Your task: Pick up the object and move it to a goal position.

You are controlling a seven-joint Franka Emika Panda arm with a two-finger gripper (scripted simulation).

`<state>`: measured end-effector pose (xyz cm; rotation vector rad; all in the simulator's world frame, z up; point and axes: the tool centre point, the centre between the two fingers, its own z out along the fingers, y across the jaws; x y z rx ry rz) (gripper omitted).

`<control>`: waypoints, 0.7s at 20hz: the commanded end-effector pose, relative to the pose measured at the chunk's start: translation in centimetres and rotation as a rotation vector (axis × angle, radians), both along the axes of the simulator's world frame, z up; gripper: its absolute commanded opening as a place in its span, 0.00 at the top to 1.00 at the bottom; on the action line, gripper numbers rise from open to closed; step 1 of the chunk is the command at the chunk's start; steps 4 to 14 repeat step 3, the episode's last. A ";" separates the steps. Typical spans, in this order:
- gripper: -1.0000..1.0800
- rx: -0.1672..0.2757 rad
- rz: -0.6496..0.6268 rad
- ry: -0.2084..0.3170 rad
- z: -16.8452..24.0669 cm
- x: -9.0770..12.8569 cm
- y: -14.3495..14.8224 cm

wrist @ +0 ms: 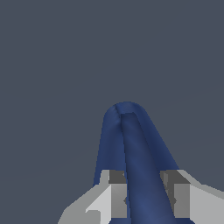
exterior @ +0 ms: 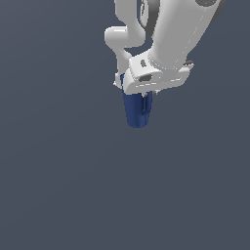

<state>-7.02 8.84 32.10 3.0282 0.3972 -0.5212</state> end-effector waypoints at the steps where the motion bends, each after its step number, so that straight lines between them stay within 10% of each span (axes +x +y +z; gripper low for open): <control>1: 1.00 0.000 0.000 -0.002 0.6 -0.4 -0.2; 14: 1.00 0.000 0.000 -0.002 0.7 -0.4 -0.2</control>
